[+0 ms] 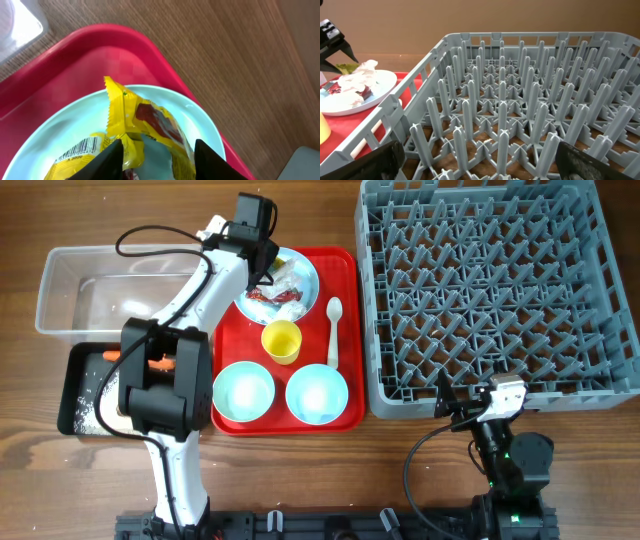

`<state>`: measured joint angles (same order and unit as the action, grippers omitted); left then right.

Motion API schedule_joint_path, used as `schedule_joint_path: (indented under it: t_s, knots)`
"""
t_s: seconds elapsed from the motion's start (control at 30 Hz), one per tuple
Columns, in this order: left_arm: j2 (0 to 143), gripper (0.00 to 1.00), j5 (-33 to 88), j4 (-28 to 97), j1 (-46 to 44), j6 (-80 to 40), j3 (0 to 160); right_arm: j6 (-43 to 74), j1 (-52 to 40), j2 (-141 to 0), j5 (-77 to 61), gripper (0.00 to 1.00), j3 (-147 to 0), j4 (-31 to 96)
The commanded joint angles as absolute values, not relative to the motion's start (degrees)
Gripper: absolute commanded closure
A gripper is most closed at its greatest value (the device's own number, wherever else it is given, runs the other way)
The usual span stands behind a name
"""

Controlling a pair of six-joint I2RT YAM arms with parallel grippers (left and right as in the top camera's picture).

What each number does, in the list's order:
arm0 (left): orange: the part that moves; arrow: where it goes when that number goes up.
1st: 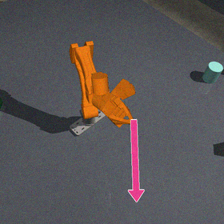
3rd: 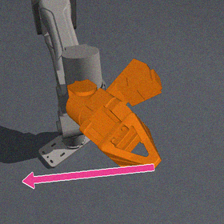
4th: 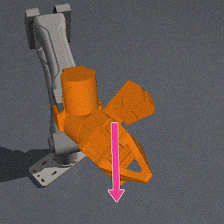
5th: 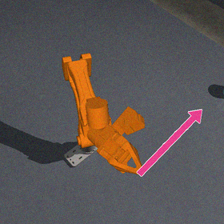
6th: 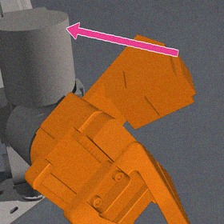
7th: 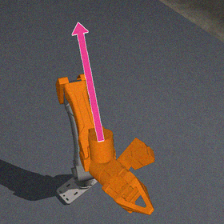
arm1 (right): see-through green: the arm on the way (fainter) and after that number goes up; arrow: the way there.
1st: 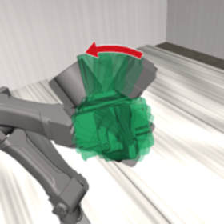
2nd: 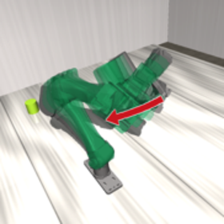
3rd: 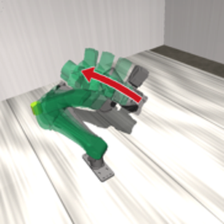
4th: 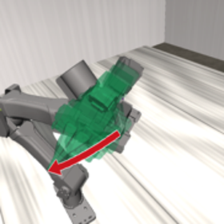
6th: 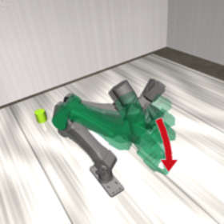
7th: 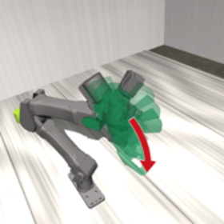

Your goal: Sort waste into correct bins and load items into the dishwasher rack

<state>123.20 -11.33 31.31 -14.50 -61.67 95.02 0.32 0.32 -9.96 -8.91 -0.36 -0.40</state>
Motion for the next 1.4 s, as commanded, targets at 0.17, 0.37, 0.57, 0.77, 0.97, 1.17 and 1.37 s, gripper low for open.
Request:
schedule_joint_path:
  t_s: [0.17, 0.37, 0.57, 0.77, 0.97, 1.17, 1.37]
  knots:
    - [123.7, 0.81, -13.7, 31.4, -14.6, -62.1, 95.2, 0.1, 0.5, -9.8, -8.5, 0.0, -0.3, -0.6]
    - [124.5, 0.64, -14.2, 31.5, -14.3, -62.1, 94.8, 0.0, 0.5, -9.8, -8.5, 0.0, -0.3, -0.6]
    - [124.5, 0.92, -14.7, 31.3, -14.3, -62.2, 94.8, 0.0, 0.5, -9.8, -8.5, 0.0, -0.3, -0.6]
    - [123.6, 0.96, -14.4, 29.6, -14.3, -61.9, 94.8, 0.0, 0.5, -9.8, -8.5, 0.0, -0.3, -0.6]
    - [115.8, 0.96, -14.7, 29.6, -14.3, -58.7, 94.9, 0.0, 0.5, -9.8, -8.5, 0.0, -0.3, -0.6]
    - [109.8, 0.96, -14.6, 29.5, -14.3, -58.7, 94.9, 0.0, 0.5, -9.8, -8.5, 0.0, -0.3, -0.6]
    - [103.8, 0.96, -17.1, 31.4, -14.2, -55.5, 94.9, 0.0, 0.5, -9.8, -8.5, 0.0, -0.3, -0.6]
